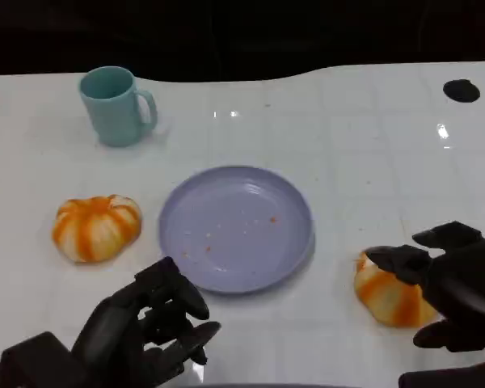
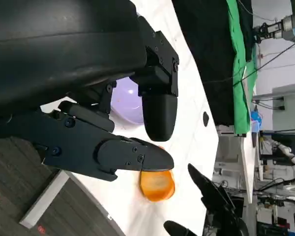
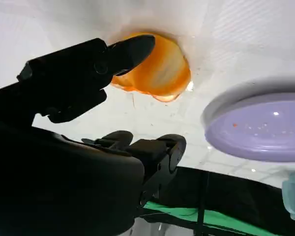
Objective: Grasp the bread from the table and place it into the plate.
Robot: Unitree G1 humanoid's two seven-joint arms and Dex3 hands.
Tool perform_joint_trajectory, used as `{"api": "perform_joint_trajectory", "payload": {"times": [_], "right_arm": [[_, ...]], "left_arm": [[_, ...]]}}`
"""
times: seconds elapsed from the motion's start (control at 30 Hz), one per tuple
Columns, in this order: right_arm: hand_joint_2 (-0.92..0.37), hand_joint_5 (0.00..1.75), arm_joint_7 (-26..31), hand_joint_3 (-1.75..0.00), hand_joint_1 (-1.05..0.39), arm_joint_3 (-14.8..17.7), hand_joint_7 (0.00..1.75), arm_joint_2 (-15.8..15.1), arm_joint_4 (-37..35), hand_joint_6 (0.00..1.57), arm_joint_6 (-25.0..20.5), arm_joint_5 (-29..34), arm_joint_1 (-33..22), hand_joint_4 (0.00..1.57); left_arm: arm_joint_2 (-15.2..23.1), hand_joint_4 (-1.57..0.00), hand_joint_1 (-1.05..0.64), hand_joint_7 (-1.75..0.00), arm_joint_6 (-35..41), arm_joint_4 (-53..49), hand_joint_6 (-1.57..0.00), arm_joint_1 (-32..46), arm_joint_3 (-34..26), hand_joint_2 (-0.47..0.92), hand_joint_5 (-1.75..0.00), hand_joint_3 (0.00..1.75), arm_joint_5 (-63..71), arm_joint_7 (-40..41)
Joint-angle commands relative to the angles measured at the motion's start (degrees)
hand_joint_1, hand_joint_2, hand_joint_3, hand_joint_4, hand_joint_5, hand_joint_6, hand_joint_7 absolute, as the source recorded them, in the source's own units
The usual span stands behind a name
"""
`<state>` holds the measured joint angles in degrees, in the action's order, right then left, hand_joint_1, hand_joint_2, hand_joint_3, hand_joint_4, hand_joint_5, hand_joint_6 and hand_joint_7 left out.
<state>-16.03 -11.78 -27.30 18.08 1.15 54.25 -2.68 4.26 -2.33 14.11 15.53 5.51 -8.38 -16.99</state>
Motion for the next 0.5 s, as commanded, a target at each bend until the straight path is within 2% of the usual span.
{"api": "perform_joint_trajectory", "payload": {"times": [0.03,0.5], "right_arm": [[-0.76,0.36,1.33,-0.01,-0.41,-1.5,0.01,-0.1,-2.89,0.38,-0.6,1.84,1.98,0.22],[-0.81,0.26,4.4,-0.01,-0.42,-7.04,0.01,1.22,-16.77,0.43,-2.18,2.98,9.28,0.29]], "left_arm": [[0.38,-0.66,-0.54,-1.72,0.03,0.67,-0.45,0.5,-0.04,0.92,-1.75,0.23,0.13,0.47],[0.55,-0.65,-0.54,-1.71,-0.06,1.2,-0.43,0.89,0.45,0.92,-1.75,0.24,0.67,0.54]]}}
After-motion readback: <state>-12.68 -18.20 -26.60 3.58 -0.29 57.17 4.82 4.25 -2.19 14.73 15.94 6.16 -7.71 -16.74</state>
